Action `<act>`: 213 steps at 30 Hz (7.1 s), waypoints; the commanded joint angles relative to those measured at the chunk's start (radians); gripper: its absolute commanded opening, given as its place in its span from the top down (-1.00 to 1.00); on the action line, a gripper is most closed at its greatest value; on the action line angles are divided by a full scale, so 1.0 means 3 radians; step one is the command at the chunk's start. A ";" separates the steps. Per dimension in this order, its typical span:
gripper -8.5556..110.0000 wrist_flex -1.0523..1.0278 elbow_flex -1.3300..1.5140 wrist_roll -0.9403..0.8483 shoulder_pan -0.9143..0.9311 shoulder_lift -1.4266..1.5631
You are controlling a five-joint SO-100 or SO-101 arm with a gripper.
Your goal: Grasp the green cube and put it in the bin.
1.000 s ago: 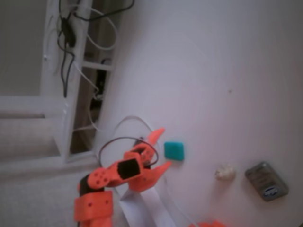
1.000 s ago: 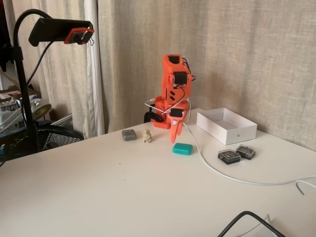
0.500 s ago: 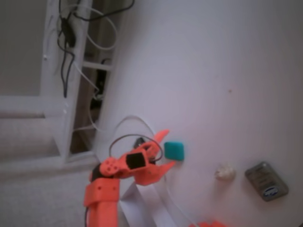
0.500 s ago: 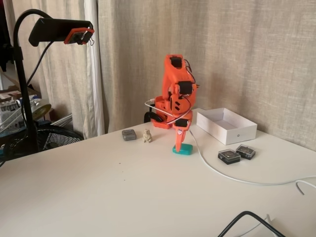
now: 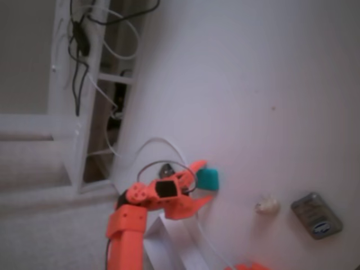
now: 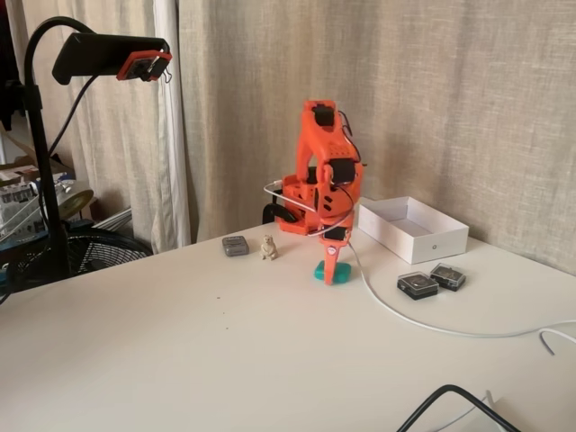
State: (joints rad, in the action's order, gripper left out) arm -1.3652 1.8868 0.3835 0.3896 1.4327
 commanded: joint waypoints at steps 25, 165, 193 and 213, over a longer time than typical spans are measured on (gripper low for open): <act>0.63 0.0000 -0.0092 -0.0010 0.0056 -0.0199; 0.63 0.0409 0.2771 -0.1498 -0.1646 0.5318; 1.00 0.0046 0.3375 -0.1498 -0.1452 0.6248; 1.00 0.0097 0.3513 -0.1529 -0.1437 0.6254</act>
State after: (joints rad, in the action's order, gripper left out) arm -1.3468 2.9422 -0.0752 -0.0414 3.3011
